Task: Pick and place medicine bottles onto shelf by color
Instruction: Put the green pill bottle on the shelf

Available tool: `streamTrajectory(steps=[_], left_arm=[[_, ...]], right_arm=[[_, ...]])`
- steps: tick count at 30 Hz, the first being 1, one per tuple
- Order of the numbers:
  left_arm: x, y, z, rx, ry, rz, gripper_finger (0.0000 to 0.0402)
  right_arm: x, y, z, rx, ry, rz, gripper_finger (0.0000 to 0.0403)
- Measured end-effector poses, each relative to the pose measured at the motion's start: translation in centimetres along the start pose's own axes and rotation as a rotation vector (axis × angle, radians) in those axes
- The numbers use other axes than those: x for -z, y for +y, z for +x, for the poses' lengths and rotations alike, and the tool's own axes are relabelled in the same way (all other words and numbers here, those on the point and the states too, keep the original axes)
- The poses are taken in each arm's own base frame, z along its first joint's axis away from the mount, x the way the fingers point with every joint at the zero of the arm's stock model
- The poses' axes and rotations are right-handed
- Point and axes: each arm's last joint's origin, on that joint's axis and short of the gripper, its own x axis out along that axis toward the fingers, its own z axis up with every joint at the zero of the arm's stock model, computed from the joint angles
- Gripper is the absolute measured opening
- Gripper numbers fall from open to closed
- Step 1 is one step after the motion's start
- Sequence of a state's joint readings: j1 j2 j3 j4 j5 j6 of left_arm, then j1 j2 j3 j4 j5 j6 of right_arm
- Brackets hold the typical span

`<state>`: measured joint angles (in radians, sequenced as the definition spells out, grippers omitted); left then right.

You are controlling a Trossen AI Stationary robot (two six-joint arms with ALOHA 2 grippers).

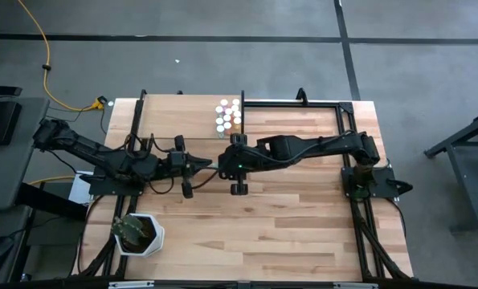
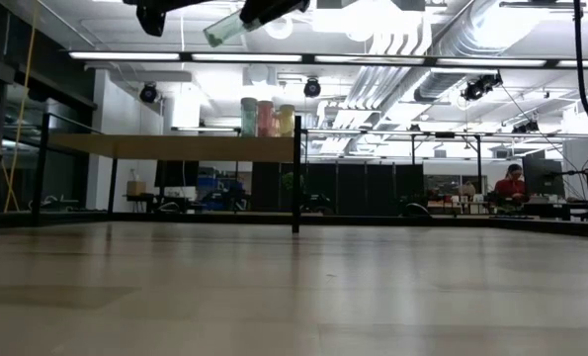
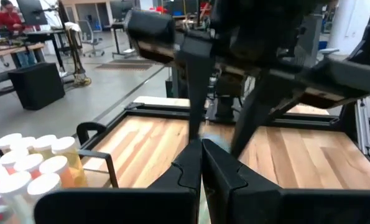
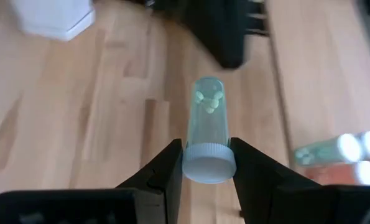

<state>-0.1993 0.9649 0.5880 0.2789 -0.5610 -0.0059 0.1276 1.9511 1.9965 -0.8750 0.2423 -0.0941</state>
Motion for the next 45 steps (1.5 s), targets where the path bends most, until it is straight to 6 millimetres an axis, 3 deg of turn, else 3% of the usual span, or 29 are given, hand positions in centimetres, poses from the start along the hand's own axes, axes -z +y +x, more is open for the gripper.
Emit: streamTrajectory(steps=[7, 37, 40, 45], left_arm=[[0.0, 0.2, 0.1, -0.012, 0.003, -0.001, 0.0000], [1.2, 1.3, 1.4, -0.104, 0.083, 0.006, 0.0000], [0.9, 1.6, 0.5, -0.169, 0.086, 0.025, 0.0000], [-0.4, 2.2, -2.8, -0.258, 0.078, 0.000, 0.0000]], right_arm=[[-0.2, -1.1, 0.2, 0.020, -0.027, 0.033, 0.0105], [-1.2, -1.8, 0.3, 0.080, -0.129, 0.018, 0.0105], [-1.2, -2.0, 0.3, 0.088, -0.133, -0.001, 0.0105], [-1.2, -3.2, 0.3, 0.111, -0.135, -0.023, 0.0105]])
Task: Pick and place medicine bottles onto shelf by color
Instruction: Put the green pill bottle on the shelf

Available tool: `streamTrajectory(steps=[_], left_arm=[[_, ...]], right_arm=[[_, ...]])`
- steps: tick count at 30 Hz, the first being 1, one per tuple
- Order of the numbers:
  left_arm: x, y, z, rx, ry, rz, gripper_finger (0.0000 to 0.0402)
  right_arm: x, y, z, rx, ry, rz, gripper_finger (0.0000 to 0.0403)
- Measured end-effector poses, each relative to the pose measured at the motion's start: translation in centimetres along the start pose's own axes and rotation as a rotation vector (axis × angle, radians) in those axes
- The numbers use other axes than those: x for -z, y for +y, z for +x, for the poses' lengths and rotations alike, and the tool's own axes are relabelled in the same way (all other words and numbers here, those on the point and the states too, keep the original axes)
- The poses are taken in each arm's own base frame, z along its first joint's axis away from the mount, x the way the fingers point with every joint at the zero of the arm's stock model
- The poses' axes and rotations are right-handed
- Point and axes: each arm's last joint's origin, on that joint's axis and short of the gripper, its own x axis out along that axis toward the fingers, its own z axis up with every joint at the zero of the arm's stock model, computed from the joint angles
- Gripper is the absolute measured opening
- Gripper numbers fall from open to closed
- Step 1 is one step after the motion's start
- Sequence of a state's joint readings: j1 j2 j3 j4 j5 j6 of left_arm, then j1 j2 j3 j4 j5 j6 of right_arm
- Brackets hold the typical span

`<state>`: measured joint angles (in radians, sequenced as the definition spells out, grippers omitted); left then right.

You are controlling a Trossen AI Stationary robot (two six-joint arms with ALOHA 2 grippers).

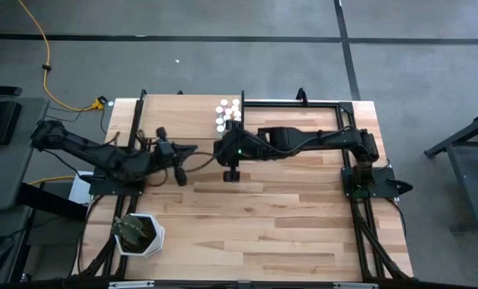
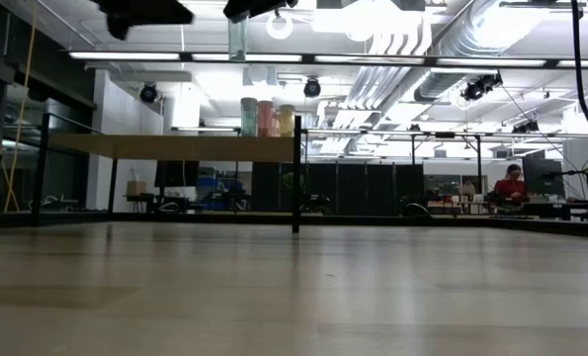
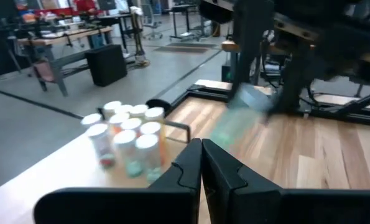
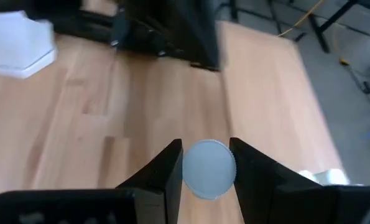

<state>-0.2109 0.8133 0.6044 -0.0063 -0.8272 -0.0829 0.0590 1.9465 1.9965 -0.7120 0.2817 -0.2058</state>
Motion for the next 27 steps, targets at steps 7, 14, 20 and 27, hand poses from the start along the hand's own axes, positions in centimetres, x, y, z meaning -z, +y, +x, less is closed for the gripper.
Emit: streamTrajectory(steps=[7, 14, 20, 27], left_arm=[[-0.1, 1.0, -2.5, -0.023, -0.019, -0.053, 0.0000], [0.3, 1.0, -2.7, -0.027, -0.018, -0.046, 0.0000], [0.2, 1.0, -2.7, -0.051, -0.025, -0.052, 0.0000], [-0.1, 1.1, -2.7, -0.073, -0.045, -0.070, 0.0000]], right_arm=[[-0.5, -5.3, 0.7, 0.133, -0.130, 0.066, 0.0105], [0.9, -13.6, 1.2, 0.282, -0.246, 0.290, 0.0105], [3.0, -17.2, 2.2, 0.235, -0.239, 0.417, 0.0105], [4.0, -16.6, 7.0, 0.153, -0.175, 0.399, 0.0105]])
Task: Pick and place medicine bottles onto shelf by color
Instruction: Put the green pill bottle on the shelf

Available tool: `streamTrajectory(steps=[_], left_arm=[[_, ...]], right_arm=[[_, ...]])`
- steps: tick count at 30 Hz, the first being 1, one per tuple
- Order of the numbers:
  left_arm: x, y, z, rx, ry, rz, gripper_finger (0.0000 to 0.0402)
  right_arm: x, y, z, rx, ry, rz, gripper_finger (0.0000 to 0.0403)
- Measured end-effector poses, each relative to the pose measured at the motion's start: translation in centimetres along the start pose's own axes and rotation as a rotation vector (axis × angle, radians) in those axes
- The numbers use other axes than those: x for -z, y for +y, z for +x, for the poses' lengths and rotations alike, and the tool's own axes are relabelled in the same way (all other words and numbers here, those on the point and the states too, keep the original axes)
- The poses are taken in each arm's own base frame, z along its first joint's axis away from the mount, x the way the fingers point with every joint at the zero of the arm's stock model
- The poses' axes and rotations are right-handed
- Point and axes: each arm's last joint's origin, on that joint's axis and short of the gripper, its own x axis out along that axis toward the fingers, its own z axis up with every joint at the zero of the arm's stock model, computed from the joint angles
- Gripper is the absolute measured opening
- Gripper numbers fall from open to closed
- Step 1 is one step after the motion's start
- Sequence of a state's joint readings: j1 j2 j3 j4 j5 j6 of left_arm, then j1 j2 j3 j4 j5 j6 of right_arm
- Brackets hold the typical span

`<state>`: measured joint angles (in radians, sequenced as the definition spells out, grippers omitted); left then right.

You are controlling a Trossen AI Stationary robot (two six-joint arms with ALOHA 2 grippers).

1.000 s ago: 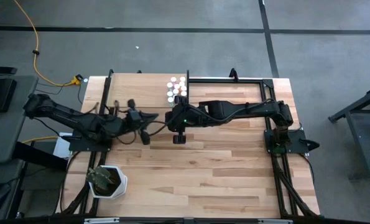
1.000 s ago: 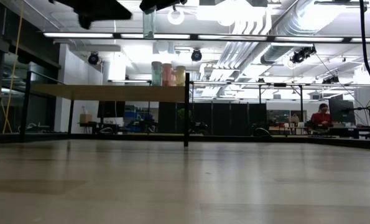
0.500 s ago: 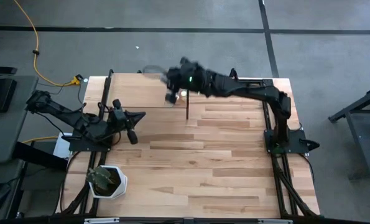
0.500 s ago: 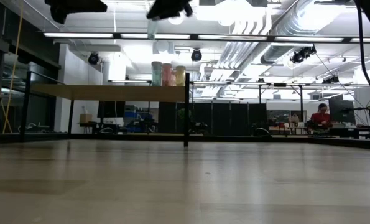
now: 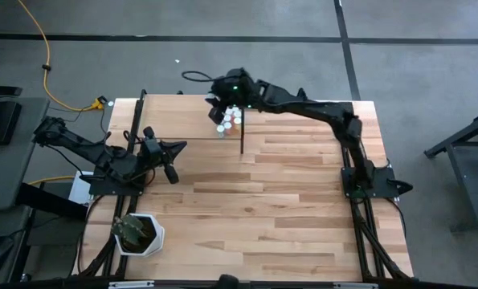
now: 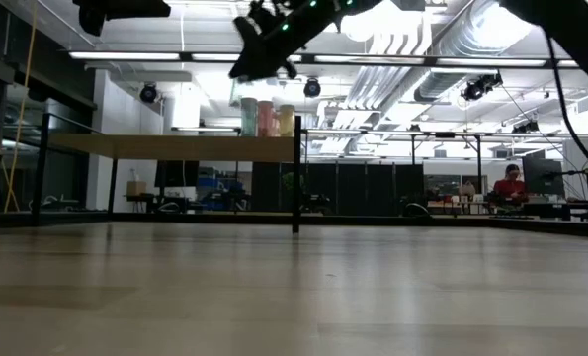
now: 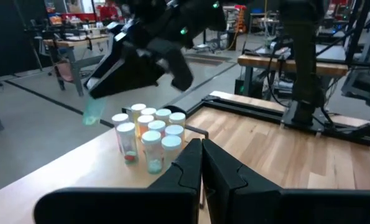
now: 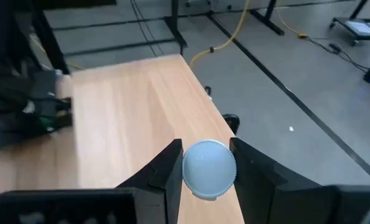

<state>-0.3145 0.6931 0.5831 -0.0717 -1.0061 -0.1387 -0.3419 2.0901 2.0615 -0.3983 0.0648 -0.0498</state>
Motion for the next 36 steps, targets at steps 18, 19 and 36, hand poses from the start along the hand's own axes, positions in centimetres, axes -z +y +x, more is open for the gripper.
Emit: streamTrajectory(steps=[18, 19, 36], left_arm=[[0.2, 0.0, 0.0, -0.002, 0.014, 0.022, 0.0000], [0.2, 0.0, 0.0, -0.002, 0.014, 0.020, 0.0000], [0.2, -0.1, 0.0, 0.009, 0.016, 0.015, 0.0000]], right_arm=[[1.6, -0.6, 2.7, 0.107, 0.191, 0.051, 0.0105], [1.7, -0.7, 2.7, 0.108, 0.201, 0.055, 0.0105], [2.2, -0.5, 2.6, 0.069, 0.249, 0.055, 0.0113]])
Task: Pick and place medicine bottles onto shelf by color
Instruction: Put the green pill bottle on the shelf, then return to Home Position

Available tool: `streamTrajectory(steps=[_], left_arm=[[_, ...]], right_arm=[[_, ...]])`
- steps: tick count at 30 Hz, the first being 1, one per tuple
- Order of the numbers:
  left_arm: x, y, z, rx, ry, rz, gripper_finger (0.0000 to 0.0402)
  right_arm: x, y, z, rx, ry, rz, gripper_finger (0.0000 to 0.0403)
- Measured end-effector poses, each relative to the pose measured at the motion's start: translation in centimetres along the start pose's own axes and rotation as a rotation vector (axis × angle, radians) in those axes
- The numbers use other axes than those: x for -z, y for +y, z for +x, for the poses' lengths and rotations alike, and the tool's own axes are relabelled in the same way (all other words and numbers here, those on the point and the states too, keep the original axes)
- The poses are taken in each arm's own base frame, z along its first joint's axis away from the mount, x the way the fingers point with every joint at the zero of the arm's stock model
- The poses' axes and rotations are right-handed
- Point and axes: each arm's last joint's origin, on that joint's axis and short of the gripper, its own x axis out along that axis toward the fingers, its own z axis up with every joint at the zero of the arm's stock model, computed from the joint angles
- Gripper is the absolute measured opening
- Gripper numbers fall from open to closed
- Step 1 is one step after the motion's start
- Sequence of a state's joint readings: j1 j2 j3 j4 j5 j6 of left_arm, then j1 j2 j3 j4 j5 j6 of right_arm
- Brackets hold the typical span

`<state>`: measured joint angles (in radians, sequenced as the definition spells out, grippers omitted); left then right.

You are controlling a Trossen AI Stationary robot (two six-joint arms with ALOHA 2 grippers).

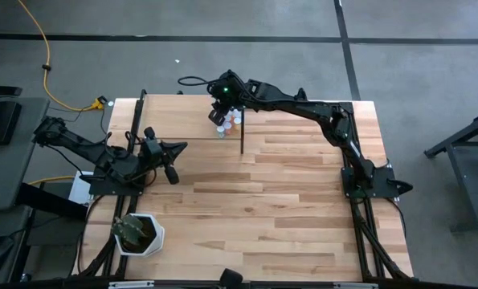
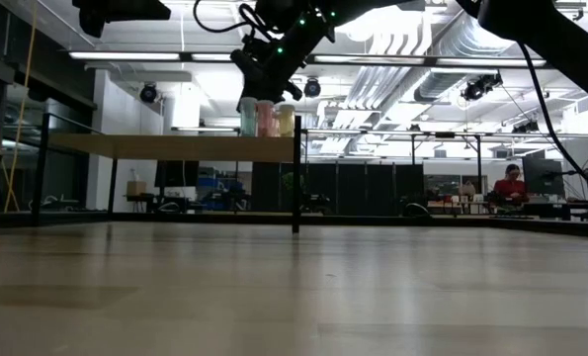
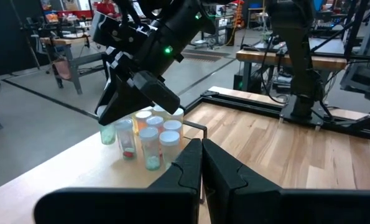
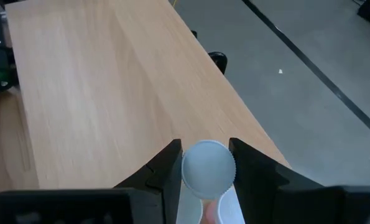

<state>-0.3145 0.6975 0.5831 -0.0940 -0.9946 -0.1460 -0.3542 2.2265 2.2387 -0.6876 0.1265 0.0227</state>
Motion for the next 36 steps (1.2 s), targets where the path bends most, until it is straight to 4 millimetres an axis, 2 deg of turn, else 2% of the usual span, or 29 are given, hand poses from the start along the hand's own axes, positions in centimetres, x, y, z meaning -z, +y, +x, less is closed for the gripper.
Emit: streamTrajectory(steps=[26, 36], left_arm=[[0.00, 0.00, 0.00, 0.001, 0.000, 0.000, 0.0000], [0.00, 0.00, 0.00, 0.000, 0.000, 0.000, 0.0000]], right_arm=[[0.28, 0.10, 0.02, -0.034, 0.028, 0.003, 0.0117], [0.28, 0.07, 0.02, -0.026, 0.028, 0.001, 0.0177]])
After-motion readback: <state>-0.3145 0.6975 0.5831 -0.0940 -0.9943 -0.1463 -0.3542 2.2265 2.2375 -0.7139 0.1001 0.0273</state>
